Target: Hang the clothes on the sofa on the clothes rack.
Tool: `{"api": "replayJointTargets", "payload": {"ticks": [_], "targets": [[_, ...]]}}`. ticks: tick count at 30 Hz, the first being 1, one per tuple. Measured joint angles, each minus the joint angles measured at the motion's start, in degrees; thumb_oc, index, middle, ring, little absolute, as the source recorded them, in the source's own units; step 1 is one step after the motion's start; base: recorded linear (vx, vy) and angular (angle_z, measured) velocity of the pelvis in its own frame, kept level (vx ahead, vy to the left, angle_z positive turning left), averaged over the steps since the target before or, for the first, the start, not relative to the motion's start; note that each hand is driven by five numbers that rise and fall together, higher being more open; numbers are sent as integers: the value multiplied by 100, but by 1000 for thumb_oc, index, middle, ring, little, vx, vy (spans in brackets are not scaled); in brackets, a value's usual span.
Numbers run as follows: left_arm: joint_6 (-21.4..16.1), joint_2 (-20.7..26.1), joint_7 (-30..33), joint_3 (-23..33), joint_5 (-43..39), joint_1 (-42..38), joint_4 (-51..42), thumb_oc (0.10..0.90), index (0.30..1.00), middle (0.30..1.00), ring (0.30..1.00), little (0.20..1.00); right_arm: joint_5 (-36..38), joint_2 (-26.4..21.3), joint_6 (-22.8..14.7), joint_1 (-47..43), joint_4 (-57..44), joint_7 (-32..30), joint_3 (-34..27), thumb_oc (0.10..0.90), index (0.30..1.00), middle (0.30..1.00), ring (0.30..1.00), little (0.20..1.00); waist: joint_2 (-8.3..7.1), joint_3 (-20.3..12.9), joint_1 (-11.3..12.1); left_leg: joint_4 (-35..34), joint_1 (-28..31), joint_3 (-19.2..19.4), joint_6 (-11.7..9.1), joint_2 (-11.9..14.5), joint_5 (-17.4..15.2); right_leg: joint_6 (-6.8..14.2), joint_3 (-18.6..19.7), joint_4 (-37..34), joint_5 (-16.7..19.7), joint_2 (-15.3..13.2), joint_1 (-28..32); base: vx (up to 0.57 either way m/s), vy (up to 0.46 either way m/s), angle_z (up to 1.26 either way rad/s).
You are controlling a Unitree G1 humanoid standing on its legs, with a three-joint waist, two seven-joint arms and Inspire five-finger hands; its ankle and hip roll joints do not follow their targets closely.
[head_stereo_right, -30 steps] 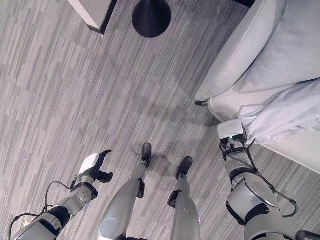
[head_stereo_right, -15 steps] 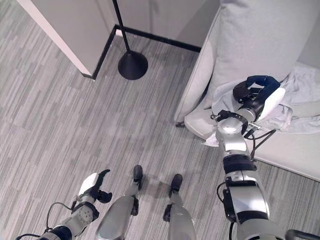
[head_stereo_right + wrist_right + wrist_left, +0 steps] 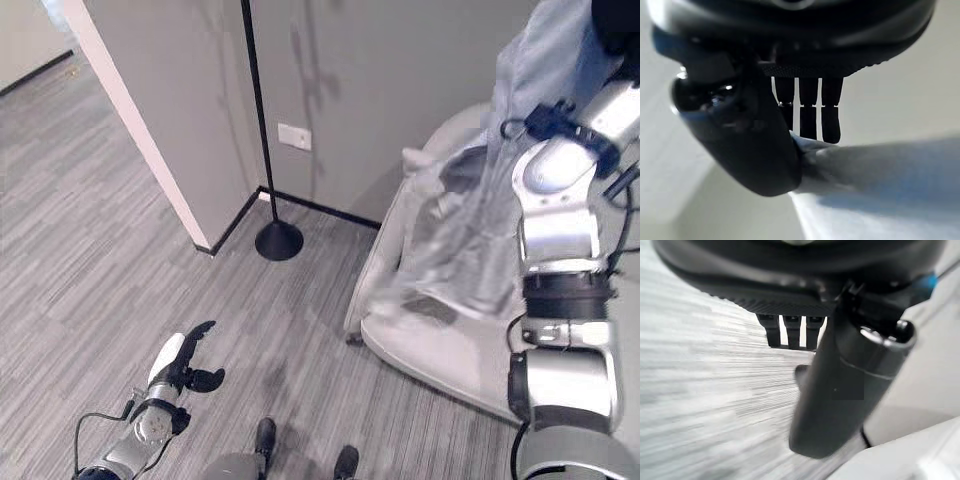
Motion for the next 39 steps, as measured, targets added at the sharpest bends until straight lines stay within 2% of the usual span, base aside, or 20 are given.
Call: {"api": "replayJointTargets", "payload": {"ticks": [2,5,8,11,14,18,20,22,24,25,26,27,29,32,34,37,39], "targets": [[2,-6,-71,-3,-117,0,-344,800,900,900,900,900,-334,-200,241,-645,8,71,309,400,300,300,300,300,-24,-20,42,-1,76,-12,-8,3,-6,-3,-8,-1,-5,3,78,-39,16,1],[16,23,-67,61,-110,2,-725,800,900,900,900,900,-597,-394,363,-1494,31,122,828,400,300,300,300,300,-120,-175,111,-5,136,-8,-28,0,-65,-11,-3,-1,-43,-6,134,-47,8,0],[102,85,108,205,-84,-17,-911,800,900,900,900,900,-824,-377,377,-1702,10,118,1049,400,300,300,300,300,-346,-432,103,-3,145,-8,-15,5,-94,-34,0,-2,-62,-4,138,-21,-1,-1],[100,230,610,284,161,-349,-1163,800,900,900,900,900,-833,-109,311,-2050,-238,113,1224,400,300,300,300,300,-432,-533,94,-2,164,2,-28,-1,-68,-30,8,-2,-58,-11,154,0,0,0],[100,436,1133,515,428,-489,-1720,800,900,900,900,900,-1030,504,165,-2024,-685,117,1221,400,300,300,300,300,-450,-576,80,-3,180,20,4,-2,-87,-38,34,-2,-60,-13,158,-8,6,-3],[82,588,1542,834,838,-576,-2392,800,900,900,900,900,-1073,1177,-107,-1408,-1474,251,1215,400,300,300,300,300,-422,-594,114,-4,212,52,13,-4,-101,-36,71,-1,-59,-16,178,-5,0,-3],[81,587,1671,873,1025,-607,-2487,800,900,900,900,900,-1212,1198,-198,-1191,-1546,352,1313,400,300,300,300,300,-418,-596,155,-4,212,49,10,-7,-104,-38,71,-2,-60,-18,177,0,0,0],[84,569,1697,858,1025,-606,-2530,800,900,900,900,900,-1214,1413,-248,-1033,-1567,448,1322,400,300,300,300,300,-413,-598,162,-4,213,58,9,-6,-107,-36,85,-1,-59,-17,172,0,0,0],[40,179,1555,816,616,-571,-2570,800,900,900,900,900,-1199,1843,-292,-844,-1554,545,1330,400,300,300,300,300,-379,-613,178,-3,212,69,9,-12,-103,-31,94,-2,-55,-22,170,0,0,0],[-25,-16,1432,631,352,-552,-2571,800,900,900,900,900,-1198,1914,-297,-798,-1541,614,1387,400,300,300,300,300,-375,-613,204,-2,205,67,7,-11,-101,-25,95,-1,-52,-18,159,0,0,0],[-112,-126,1251,474,-218,-543,-2567,800,900,900,900,900,-1198,1981,-282,-801,-1497,651,1448,400,300,300,300,300,-372,-614,218,-2,210,67,-13,-11,-86,-21,96,-2,-50,-19,164,0,0,0],[-210,-422,889,270,-1487,-548,-2542,800,900,900,900,900,-1176,2183,-237,-804,-1425,688,1534,400,300,300,300,300,-356,-620,229,-1,220,66,-13,-15,-85,-20,94,-1,-51,-19,176,0,0,0],[-251,-630,336,-305,-3107,-579,-2473,800,900,900,900,900,-1164,2461,-176,-814,-1346,803,1585,400,300,300,300,300,-355,-623,220,-2,201,39,-13,-14,-84,-23,65,-1,-52,-16,172,-17,-7,5],[-240,-646,-410,-1172,-4268,-492,-2436,800,900,900,900,900,-1152,2644,-49,-868,-1214,901,1811,400,300,300,300,300,-343,-616,162,-1,202,44,-12,-13,-85,-24,71,-1,-53,-17,168,0,0,0],[-224,-650,-691,-1517,-4448,-490,-2437,800,900,900,900,900,-1152,2780,-39,-918,-1043,903,1868,400,300,300,300,300,-336,-612,111,-1,213,55,-11,-8,-85,-27,80,-1,-55,-14,174,0,0,-2],[-129,-667,-937,-1677,-4453,-491,-2436,800,900,900,900,900,-1153,2786,4,-942,-968,909,1891,400,300,300,300,300,-321,-602,95,-2,240,110,-4,-2,-94,-28,142,-2,-55,-12,172,4,0,-10],[-117,-642,-986,-1691,-4664,-496,-2436,800,900,900,900,900,-1140,2786,47,-1037,-847,885,1886,400,300,300,300,300,-256,-563,57,-2,268,149,9,-3,-104,-26,176,-2,-53,-17,184,2,6,-9]]}}
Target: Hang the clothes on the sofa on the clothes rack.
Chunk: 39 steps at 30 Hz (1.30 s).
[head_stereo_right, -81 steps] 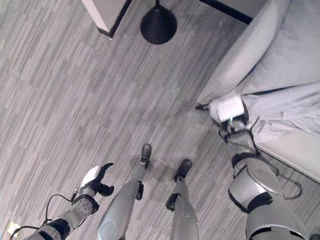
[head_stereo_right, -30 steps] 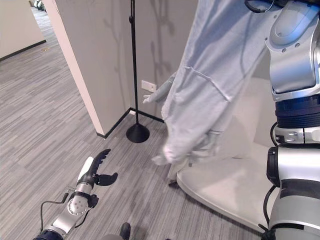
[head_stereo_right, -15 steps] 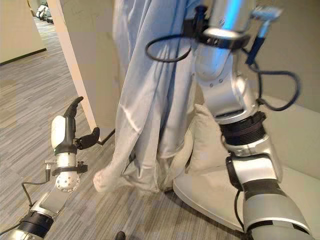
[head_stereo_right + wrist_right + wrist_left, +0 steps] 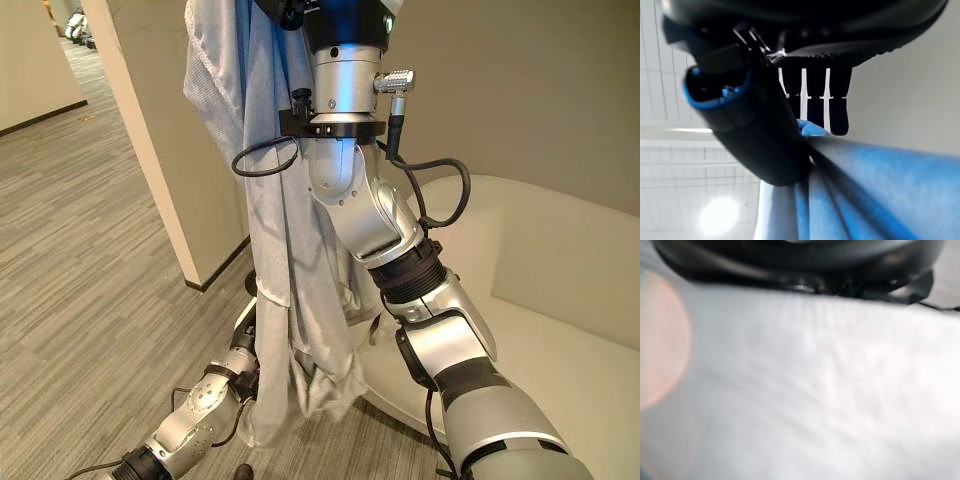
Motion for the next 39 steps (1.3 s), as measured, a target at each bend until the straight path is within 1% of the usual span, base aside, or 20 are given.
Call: {"api": "replayJointTargets", "payload": {"ticks": [4,6,7,8,12,15,18,22,24,25,27,28,30,31,32,33,35,36,37,39], "targets": [[109,-13,-5,-38,-413,-26,26,800,900,900,900,900,219,56,73,-26,75,-24,-7,400,300,300,300,300,109,15,-22,-1,40,-5,13,3,-10,-1,-3,0,-2,4,41,0,0,0],[122,-26,-1,-170,-671,-130,124,800,900,900,900,900,290,235,112,-28,77,-72,-11,400,300,300,300,300,137,13,-92,0,62,-6,22,5,-26,-5,-4,-1,-5,5,62,0,0,0],[181,-37,-4,-269,-730,-283,241,634,651,651,651,651,397,354,118,-28,78,-86,-6,400,300,300,300,300,146,14,-125,0,72,-8,21,5,-33,-5,-5,0,-5,6,75,0,0,0],[212,-49,-4,-333,-822,-392,302,400,300,300,300,300,429,438,118,-28,77,-92,-3,400,300,300,300,300,145,15,-141,-1,71,-8,22,5,-34,-5,-5,0,-5,6,76,0,0,0],[220,-226,51,-426,-906,-735,548,400,300,300,300,300,444,615,128,-30,75,-102,23,400,300,300,300,300,141,14,-265,-1,77,6,21,0,-39,-4,7,0,-4,-1,74,0,0,0],[220,-288,111,-402,-905,-749,561,400,300,300,300,300,444,601,128,-31,65,-102,40,400,300,300,300,300,141,14,-300,-1,80,27,26,3,-46,-4,25,0,-4,1,64,-4,-1,-3],[220,-282,157,-326,-907,-706,587,400,300,300,300,300,443,529,134,-29,63,-107,36,400,300,300,300,300,143,13,-304,0,93,77,26,9,-50,-4,72,0,-4,4,52,1,-9,-8],[220,-243,283,22,-936,-518,600,400,300,300,300,300,441,255,165,-27,63,-107,18,400,300,300,300,300,149,14,-293,0,104,96,17,7,-56,-3,90,0,-4,1,57,-1,-4,-3],[214,-305,323,453,-937,-332,599,400,300,300,300,300,439,50,179,0,63,-106,11,400,300,300,300,300,149,14,-294,0,117,96,21,9,-59,-3,89,-1,-6,4,70,0,0,0],[213,-269,362,531,-959,-310,611,400,300,300,300,300,439,-13,198,8,64,-106,-2,400,300,300,300,300,154,17,-293,0,118,95,21,9,-59,-2,89,-1,-7,4,72,0,0,0],[158,-224,365,1267,-978,110,456,400,300,300,300,300,416,-385,164,227,-77,-57,-55,400,300,300,300,300,160,21,-271,-1,139,85,22,7,-63,6,74,-1,-21,2,103,3,-11,2],[158,-225,439,1476,-1044,189,457,400,300,300,300,300,415,-507,170,326,-100,-29,-118,400,300,300,300,300,170,25,-264,0,148,71,28,5,-68,8,61,-1,-28,1,116,6,-18,6],[76,-120,561,2222,-1062,535,275,400,300,300,300,300,374,-859,168,809,-354,96,-326,400,300,300,300,300,200,50,-234,-3,144,47,60,7,-111,2,35,-1,-42,1,125,13,-19,8],[65,-91,580,2482,-1060,657,160,400,300,300,300,300,373,-1008,156,1081,-501,193,-435,400,300,300,300,300,215,59,-187,-2,141,22,61,5,-112,2,12,-1,-48,1,134,23,-19,7],[-20,-85,644,2665,-1060,782,57,400,300,300,300,300,367,-1074,157,1275,-529,232,-475,400,300,300,300,300,229,65,-196,-3,144,20,60,4,-114,4,11,-2,-52,0,138,43,-21,6],[2,-46,686,3008,-997,902,-108,400,300,300,300,300,366,-1141,121,1540,-651,360,-587,400,300,300,300,300,244,76,-146,-3,140,11,60,6,-118,3,3,-1,-59,4,138,36,-15,3],[-54,-27,808,3490,-581,1252,-538,400,300,300,300,300,356,-1240,-20,2337,-1067,563,-906,400,300,300,300,300,241,82,-110,-4,138,-11,44,9,-138,5,-17,-2,-93,7,151,42,-10,5],[-61,-10,916,3800,-212,1427,-724,400,300,300,300,300,349,-1244,-115,2729,-1200,697,-1035,400,300,300,300,300,257,89,-86,-3,141,-11,43,7,-149,14,-17,-1,-109,6,154,50,-12,2],[-62,-14,948,3933,-66,1479,-786,400,300,300,300,300,336,-1257,-151,2914,-1242,747,-1088,400,300,300,300,300,262,93,-77,-4,140,-11,43,7,-152,18,-17,-1,-113,5,153,31,-9,3],[-63,-13,1032,4347,588,1644,-1003,400,300,300,300,300,331,-1413,-253,3597,-1418,1010,-1224,400,300,300,300,300,273,110,18,-3,130,-27,44,6,-166,23,-34,-2,-128,6,151,48,-10,3]]}}
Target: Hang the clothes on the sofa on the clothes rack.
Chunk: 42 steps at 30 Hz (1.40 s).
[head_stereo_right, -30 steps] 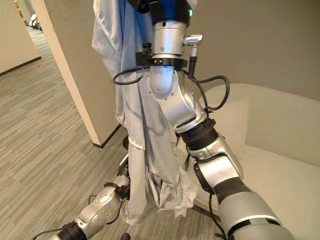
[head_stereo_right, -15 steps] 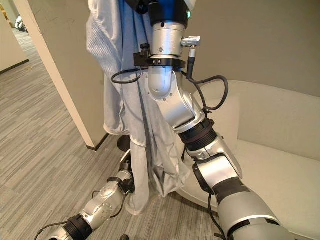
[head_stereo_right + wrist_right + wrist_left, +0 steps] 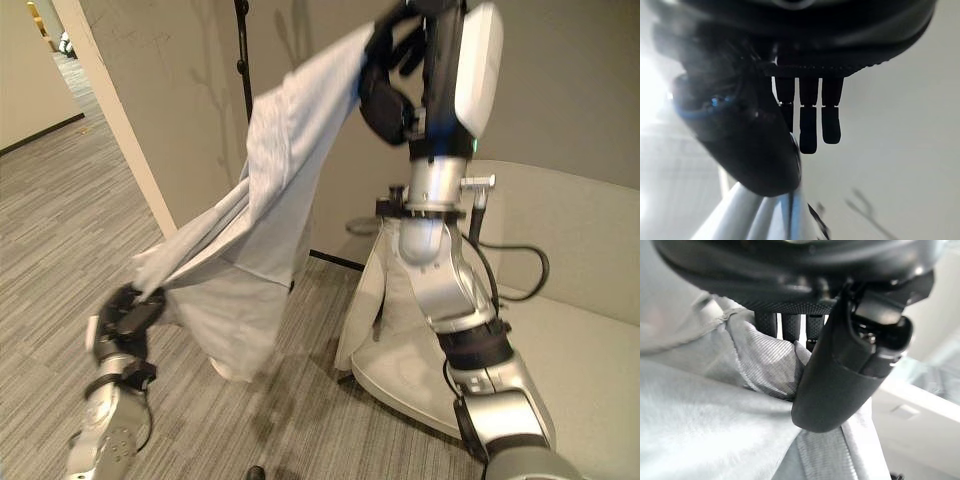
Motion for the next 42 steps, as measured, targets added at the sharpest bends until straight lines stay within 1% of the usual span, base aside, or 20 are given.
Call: {"api": "replayJointTargets", "payload": {"ticks": [3,7,9,13,19,22,25,26,27,28,30,31,32,33,34,35,37,38,40,42], "targets": [[32,54,79,355,841,152,-273,400,300,300,300,300,-24,-26,-220,873,-333,272,-392,400,300,300,300,300,-8,37,74,1,-40,-61,-8,-9,-7,1,-72,0,-33,-2,-8,40,-4,12],[-1,189,216,867,2230,317,-822,400,300,300,300,300,-652,-32,-552,2224,-746,645,-1038,400,300,300,300,300,4,111,163,1,-212,-221,-50,-31,24,19,-238,2,-78,-7,-96,14,27,19],[-1,511,267,898,2859,304,-878,400,300,300,300,300,-807,-32,-600,2572,-749,694,-1144,400,300,300,300,300,18,150,166,3,-323,-283,-65,-31,54,19,-306,4,-77,-4,-177,17,90,16],[-9,596,468,885,3686,170,-903,400,300,300,300,300,-1081,117,-575,2926,-740,739,-1279,400,300,300,300,300,31,246,136,0,-460,-429,-67,-65,71,32,-459,17,-86,-26,-233,43,170,19],[-6,618,885,875,4510,129,-901,400,300,300,300,300,-1859,258,-523,3150,-716,715,-1316,400,300,300,300,300,-81,343,86,5,-563,-438,-18,-209,82,95,-483,36,-72,-133,-341,85,260,5],[-8,628,1033,828,4888,126,-901,400,300,300,300,300,-2192,345,-448,3314,-610,649,-1314,400,300,300,300,300,-145,384,140,4,-570,-438,42,-260,67,128,-496,34,-77,-224,-333,181,373,3],[15,730,1094,456,4996,-6,-901,400,300,300,300,300,-2493,535,-242,3576,-330,492,-1346,400,300,300,300,300,-200,405,107,3,-449,-557,192,-484,-37,193,-626,61,-111,-386,-151,208,494,30],[33,828,1105,282,5136,-126,-857,400,300,300,300,300,-2544,537,-101,3618,-172,463,-1345,400,300,300,300,300,-165,438,41,146,-452,-658,394,-624,-165,340,-663,625,-279,-584,-280,139,413,31],[54,847,1114,143,5136,-221,-813,400,300,300,300,300,-2579,524,43,3613,-153,462,-1345,400,300,300,300,300,-22,513,5,260,-449,-790,576,-591,-139,279,-636,1237,-426,-719,-463,96,400,45],[48,939,1119,-36,5154,-280,-826,400,300,300,300,300,-2658,530,217,3662,-154,447,-1343,400,300,300,300,300,125,545,-138,236,-264,-881,510,-627,-123,192,-595,2166,-502,-933,-757,89,309,39],[44,1163,1183,-48,5358,-283,-833,400,300,300,300,300,-2686,532,316,3679,-177,364,-1320,400,300,300,300,300,57,577,-280,290,-72,-845,703,-849,-228,184,-446,3149,-495,-1283,-1045,10,153,8],[49,1243,1266,-45,5387,-285,-832,400,300,300,300,300,-2712,538,313,3687,-239,236,-1292,400,300,300,300,300,20,616,-329,356,-6,-816,801,-981,-230,160,-237,3846,-424,-1533,-1356,39,33,-10],[61,1250,1300,-43,5395,-289,-829,400,300,300,300,300,-2719,537,304,3717,-252,159,-1266,400,300,300,300,300,18,617,-363,345,44,-782,821,-1036,-232,72,94,4286,-490,-1634,-1617,94,-5,-1],[59,1261,1306,-43,5399,-289,-831,400,300,300,300,300,-2718,537,305,3718,-246,155,-1262,400,300,300,300,300,23,615,-374,354,46,-771,849,-1037,-244,66,149,4362,-496,-1629,-1694,144,-18,-13],[37,1247,1370,2,5441,-222,-858,400,300,300,300,300,-2721,539,247,3764,-288,155,-1250,400,300,300,300,300,12,641,-419,340,82,-676,844,-997,-297,214,335,4348,-724,-1368,-1930,132,-67,-37],[46,1227,1428,48,5473,-117,-869,400,300,300,300,300,-2723,538,182,3859,-419,148,-1249,400,300,300,300,300,1,671,-384,340,85,-543,842,-955,-303,168,287,4215,-813,-1190,-2090,94,-53,-52],[134,1225,1416,49,5479,-36,-801,400,300,300,300,300,-2725,545,112,3899,-470,142,-1249,400,300,300,300,300,-54,724,-288,334,137,-301,790,-945,-363,180,-34,3696,-805,-939,-2228,187,-108,-67],[139,1173,1412,19,5479,-62,-673,400,300,300,300,300,-2725,549,109,3908,-485,135,-1247,400,300,300,300,300,-55,750,-331,342,154,-309,753,-961,-495,213,-111,3274,-786,-602,-2320,295,-134,-54],[154,1053,1406,-6,5467,-133,-446,400,300,300,300,300,-2721,605,105,3927,-489,131,-1245,400,300,300,300,300,-42,777,-413,336,155,-253,758,-968,-498,314,159,2443,-699,-125,-2364,298,-99,-12],[153,857,1391,-75,5473,-171,-155,400,300,300,300,300,-2722,665,115,3933,-492,118,-1235,400,300,300,300,300,-42,792,-508,348,222,-196,573,-1067,-746,423,416,1688,-596,328,-2462,249,-84,-10]]}}
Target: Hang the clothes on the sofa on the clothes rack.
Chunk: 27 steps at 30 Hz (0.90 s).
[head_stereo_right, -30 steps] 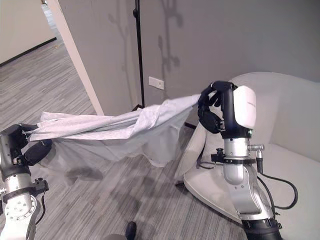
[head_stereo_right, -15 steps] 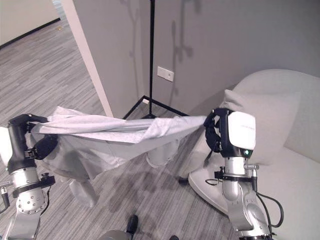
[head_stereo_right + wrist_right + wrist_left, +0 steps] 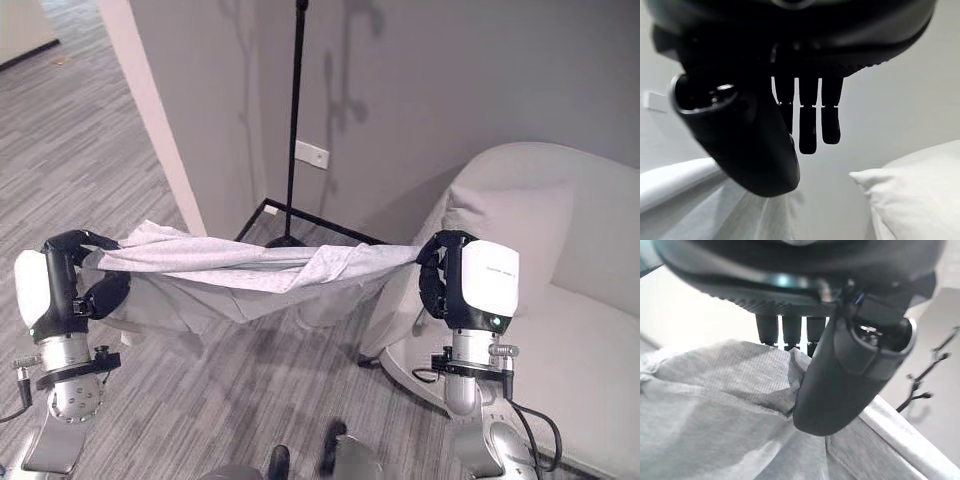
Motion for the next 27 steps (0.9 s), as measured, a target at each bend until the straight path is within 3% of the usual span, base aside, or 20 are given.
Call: {"api": "replayJointTargets", "payload": {"ticks": [3,6,7,8,9,10,11,12,13,14,15,16,17,18,19,20,21,22,23,27], "targets": [[28,-84,-19,-128,5,3,78,400,300,300,300,300,-3,0,47,43,-9,-13,-14,400,300,300,300,300,-5,8,-55,-132,233,-26,146,-201,17,-110,-15,-370,203,168,-13,500,-132,5],[49,-339,53,-162,28,126,72,400,300,300,300,300,26,18,19,81,4,-25,7,400,300,300,300,300,254,-243,-59,-210,508,-22,334,-169,-205,-620,-104,-282,373,557,252,454,-128,-7],[73,-327,55,-163,26,115,71,400,300,300,300,300,33,7,8,61,4,-62,14,400,300,300,300,300,305,-295,-102,-218,501,-66,226,-143,-274,-674,-154,-238,392,666,319,607,-238,14],[168,-377,60,-203,7,96,98,400,300,300,300,300,94,69,7,-82,296,-136,126,400,300,300,300,300,414,-295,-132,68,639,-58,-240,-64,-500,-1166,-236,-345,300,923,616,333,-214,-1],[150,-348,74,-199,10,106,111,400,300,300,300,300,130,56,12,-86,477,-126,243,400,300,300,300,300,216,-359,-22,527,542,120,-244,-214,-499,-1564,-191,-833,496,953,972,401,-284,-4],[135,-202,77,-198,35,82,163,400,300,300,300,300,139,-111,-32,-67,628,-135,340,400,300,300,300,300,-121,-421,87,1884,-10,307,-468,-527,-623,-1876,-74,-1247,732,692,1359,177,-231,-21],[132,-188,76,-201,35,92,175,400,300,300,300,300,144,-198,-66,-107,694,-133,358,400,300,300,300,300,-48,-438,135,3008,-477,431,-469,-383,-917,-1850,-59,-1372,883,697,1500,175,-228,15],[112,25,83,-195,89,87,159,400,300,300,300,300,223,-211,-97,-103,702,-163,365,400,300,300,300,300,-66,-428,130,4105,-1006,551,-581,92,-1161,-1977,-73,-1395,680,706,1707,219,-182,18],[123,153,114,-157,206,32,142,400,300,300,300,300,255,-219,-125,-152,728,-172,378,400,300,300,300,300,-75,-413,169,4829,-1368,760,-681,875,-1256,-1979,-89,-1409,616,769,1893,212,-135,27],[123,194,153,-116,305,5,127,400,300,300,300,300,252,-215,-164,-242,749,-174,383,400,300,300,300,300,-145,-388,210,4893,-1542,708,-810,1340,-1317,-1941,-89,-1412,524,754,2058,213,-46,13],[122,210,168,-97,310,-18,111,400,300,300,300,300,252,-220,-184,-328,747,-215,370,400,300,300,300,300,-192,-367,227,4752,-1698,602,-839,1627,-1333,-1915,-88,-1421,484,693,2171,128,78,7],[135,218,189,-77,310,-96,115,400,300,300,300,300,245,-226,-199,-547,749,-282,325,400,300,300,300,300,-287,-297,234,3960,-1844,564,-810,1765,-1201,-1887,-87,-1499,461,475,2438,85,105,1],[132,221,218,-80,312,-122,110,400,300,300,300,300,243,-234,-197,-609,748,-303,306,400,300,300,300,300,-274,-297,231,3613,-1851,590,-751,1753,-1055,-1874,-86,-1497,455,423,2513,112,199,16],[129,370,262,-147,477,-415,185,400,300,300,300,300,192,-389,-150,-710,762,-406,264,400,300,300,300,300,-408,-225,194,2937,-1971,417,-689,1300,-1051,-1572,-92,-1475,277,106,2623,84,111,24],[127,428,263,-153,568,-569,191,400,300,300,300,300,118,-531,-139,-756,786,-443,241,400,300,300,300,300,-440,-199,187,2578,-1995,365,-559,1159,-961,-1467,-107,-1483,226,12,2658,145,152,22],[124,597,293,-169,711,-842,190,400,300,300,300,300,-41,-844,-143,-962,992,-513,249,400,300,300,300,300,-408,-193,185,1874,-2004,100,-496,847,-626,-1250,-86,-1464,151,-54,2675,186,118,-12],[112,755,376,-177,791,-1080,191,400,300,300,300,300,-188,-1053,-141,-1254,1231,-518,264,400,300,300,300,300,-251,-237,210,1023,-1889,-192,-402,684,-49,-956,-40,-1401,-15,-10,2729,270,148,-37],[101,839,448,-187,848,-1323,177,400,300,300,300,300,-215,-1286,-99,-1551,1368,-580,283,400,300,300,300,300,108,-242,268,454,-1591,-870,-516,627,727,-715,49,-1358,-198,163,2882,289,142,-58],[117,912,510,-195,943,-1456,174,400,300,300,300,300,-222,-1336,-78,-1685,1428,-668,289,400,300,300,300,300,165,-266,308,323,-1438,-1049,-553,569,1222,-494,160,-1241,-386,159,2907,237,108,-38],[117,1065,592,-197,964,-1776,-29,400,300,300,300,300,-420,-1494,46,-2125,1534,-1131,92,400,300,300,300,300,18,-268,226,84,-1243,-943,-464,107,1226,-393,340,-1086,-601,-331,2882,362,140,0]]}}
